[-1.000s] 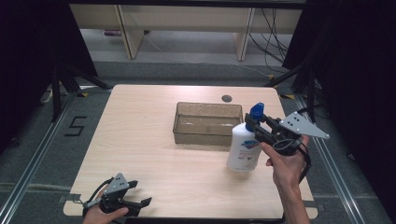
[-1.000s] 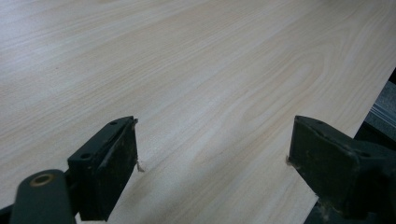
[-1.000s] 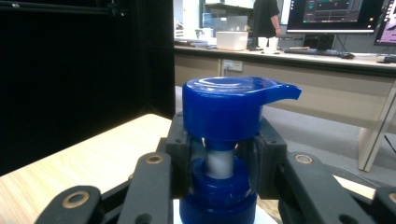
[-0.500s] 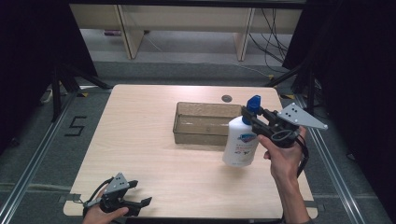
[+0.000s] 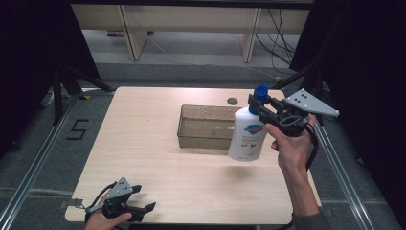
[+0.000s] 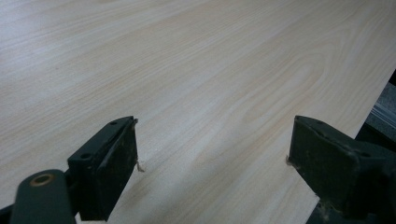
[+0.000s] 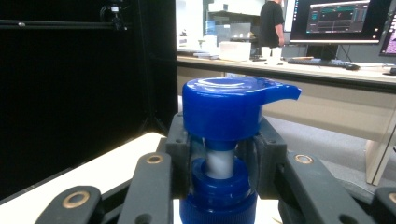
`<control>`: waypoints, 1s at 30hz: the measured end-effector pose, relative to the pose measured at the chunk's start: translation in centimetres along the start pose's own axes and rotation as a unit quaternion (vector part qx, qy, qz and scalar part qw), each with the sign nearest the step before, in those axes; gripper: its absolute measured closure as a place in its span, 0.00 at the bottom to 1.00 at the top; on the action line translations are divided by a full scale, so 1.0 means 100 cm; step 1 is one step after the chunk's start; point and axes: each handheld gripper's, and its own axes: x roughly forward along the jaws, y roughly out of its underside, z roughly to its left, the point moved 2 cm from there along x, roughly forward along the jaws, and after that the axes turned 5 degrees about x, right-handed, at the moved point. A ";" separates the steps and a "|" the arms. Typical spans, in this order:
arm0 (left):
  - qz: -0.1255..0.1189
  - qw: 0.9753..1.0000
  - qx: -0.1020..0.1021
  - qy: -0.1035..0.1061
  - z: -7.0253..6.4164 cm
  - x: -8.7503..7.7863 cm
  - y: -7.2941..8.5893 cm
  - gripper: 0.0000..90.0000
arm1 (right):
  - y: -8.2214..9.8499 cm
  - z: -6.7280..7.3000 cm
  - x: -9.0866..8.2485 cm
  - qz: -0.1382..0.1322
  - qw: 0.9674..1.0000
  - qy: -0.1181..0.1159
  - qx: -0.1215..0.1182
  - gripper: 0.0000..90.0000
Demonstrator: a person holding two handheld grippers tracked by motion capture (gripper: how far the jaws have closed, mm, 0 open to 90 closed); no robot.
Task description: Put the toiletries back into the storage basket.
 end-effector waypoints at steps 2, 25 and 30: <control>0.000 1.000 0.000 0.001 0.000 0.000 0.000 0.17 | -0.005 0.001 0.002 0.003 1.000 -0.001 -0.005 0.73; 0.002 1.000 0.003 0.002 0.000 0.000 0.000 0.17 | -0.027 -0.015 0.048 0.010 1.000 0.015 0.005 0.73; 0.004 1.000 0.003 0.006 0.000 0.000 0.000 0.17 | -0.028 -0.020 0.058 0.003 1.000 0.023 0.017 0.73</control>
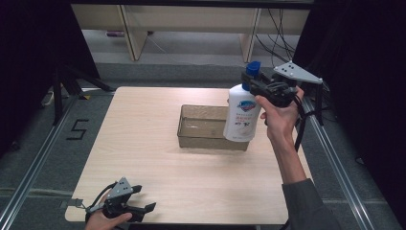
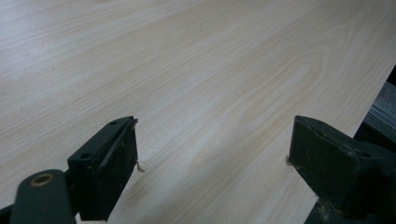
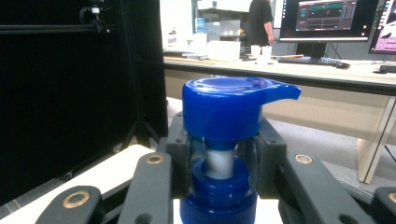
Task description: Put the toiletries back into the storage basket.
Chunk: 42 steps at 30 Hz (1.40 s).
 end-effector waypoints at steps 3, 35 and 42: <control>-0.002 1.000 -0.002 -0.002 0.000 0.001 0.000 0.17 | 0.000 -0.002 0.006 0.001 1.000 0.003 0.002 0.73; -0.003 1.000 0.000 0.006 -0.002 0.001 0.000 0.17 | 0.034 -0.023 0.039 0.008 1.000 0.018 0.017 0.73; -0.002 1.000 0.000 0.007 -0.002 0.001 0.000 0.17 | 0.044 -0.026 0.041 0.011 1.000 0.022 0.017 0.73</control>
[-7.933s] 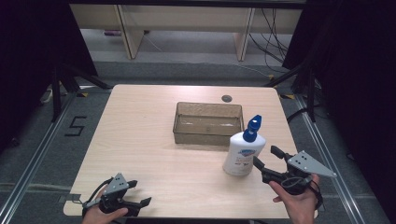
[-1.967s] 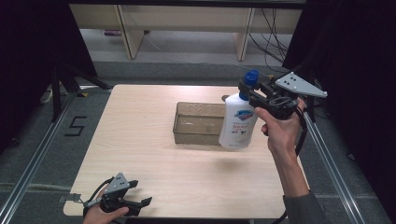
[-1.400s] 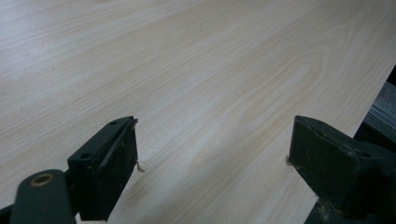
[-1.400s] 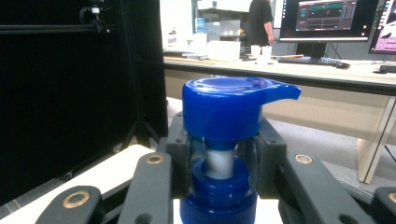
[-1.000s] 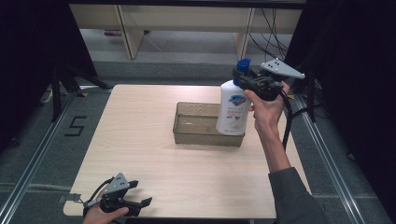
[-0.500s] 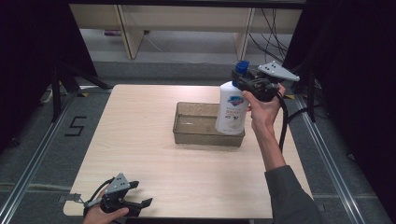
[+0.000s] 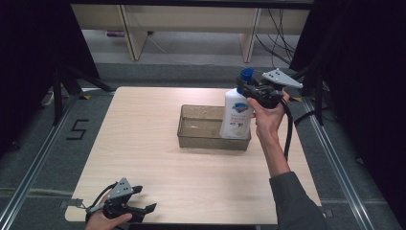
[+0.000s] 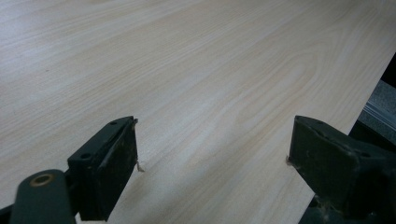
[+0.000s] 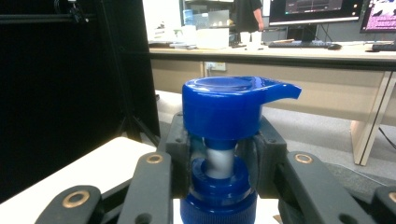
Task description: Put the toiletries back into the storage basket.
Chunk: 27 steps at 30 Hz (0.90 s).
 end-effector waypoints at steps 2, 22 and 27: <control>0.000 1.000 0.000 0.000 0.000 0.000 0.000 0.16 | 0.002 -0.001 0.000 0.001 1.000 -0.001 -0.007 0.73; -0.002 1.000 -0.001 -0.002 0.000 0.000 0.000 0.17 | 0.032 -0.011 0.002 0.014 1.000 0.008 0.014 0.73; -0.002 1.000 -0.001 -0.001 0.000 0.000 0.000 0.16 | 0.037 -0.013 0.003 0.018 1.000 0.006 0.011 0.73</control>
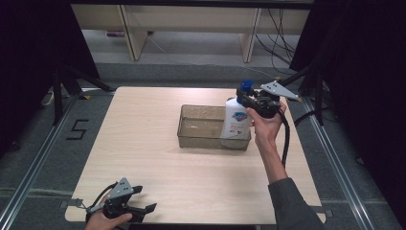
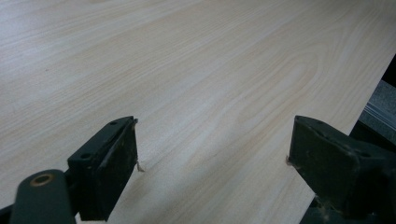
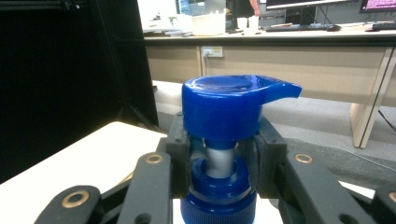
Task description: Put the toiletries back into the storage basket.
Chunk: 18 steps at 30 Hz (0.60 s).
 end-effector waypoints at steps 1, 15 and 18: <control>-0.001 1.000 0.000 -0.001 0.000 0.000 0.000 0.17 | 0.002 0.000 0.001 -0.001 1.000 -0.001 0.005 0.73; -0.001 1.000 0.000 -0.004 0.001 -0.001 0.001 0.16 | 0.011 0.008 -0.012 -0.012 1.000 -0.004 -0.019 0.73; -0.003 1.000 0.000 -0.005 0.000 -0.002 0.001 0.17 | 0.012 0.011 -0.011 -0.015 1.000 -0.005 -0.027 0.73</control>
